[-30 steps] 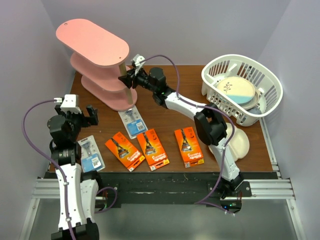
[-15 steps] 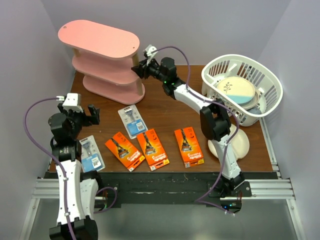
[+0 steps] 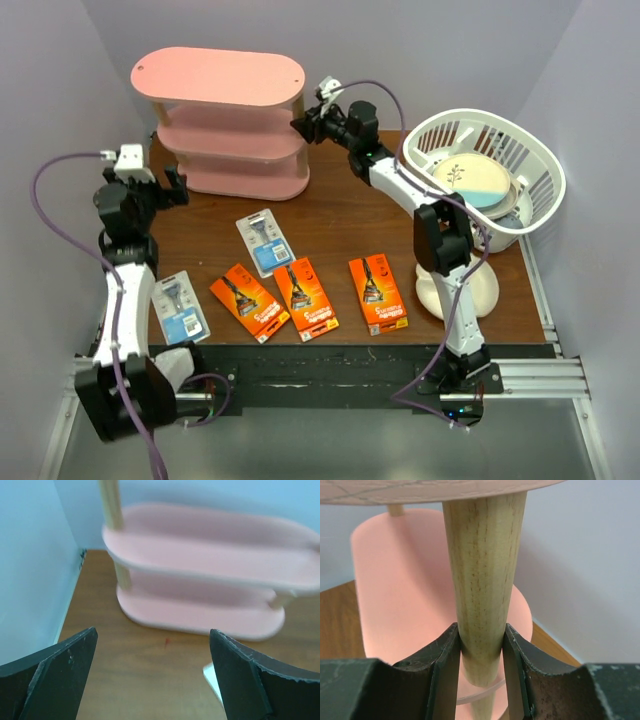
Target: Place and organize the shaving razors onto the shelf
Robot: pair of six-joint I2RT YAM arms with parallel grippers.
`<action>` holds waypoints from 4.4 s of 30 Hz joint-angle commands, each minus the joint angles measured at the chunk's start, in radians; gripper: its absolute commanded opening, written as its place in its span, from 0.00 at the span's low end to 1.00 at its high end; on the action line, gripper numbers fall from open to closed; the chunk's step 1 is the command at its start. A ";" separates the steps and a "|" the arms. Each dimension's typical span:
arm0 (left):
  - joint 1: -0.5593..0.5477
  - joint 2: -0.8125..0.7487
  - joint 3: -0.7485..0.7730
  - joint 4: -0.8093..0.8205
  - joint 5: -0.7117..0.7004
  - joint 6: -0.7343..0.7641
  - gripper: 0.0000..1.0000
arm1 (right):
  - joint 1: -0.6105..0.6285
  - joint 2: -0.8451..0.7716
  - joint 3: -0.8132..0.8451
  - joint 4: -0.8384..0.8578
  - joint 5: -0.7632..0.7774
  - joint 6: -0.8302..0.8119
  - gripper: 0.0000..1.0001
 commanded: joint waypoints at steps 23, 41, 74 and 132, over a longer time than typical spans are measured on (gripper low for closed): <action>-0.174 0.840 0.595 0.542 0.083 -0.050 0.87 | -0.233 -0.119 0.061 -0.263 0.186 -0.107 0.09; -0.239 0.909 0.615 0.626 0.121 -0.147 0.63 | -0.282 -0.273 -0.115 -0.309 0.267 -0.196 0.00; -0.203 0.125 -0.099 -0.082 0.082 -0.477 0.87 | -0.179 -1.009 -0.874 -0.649 0.077 -0.205 0.88; -0.563 0.781 0.307 -0.498 0.069 0.407 0.75 | 0.051 -0.722 -0.800 -0.675 0.034 -0.361 0.88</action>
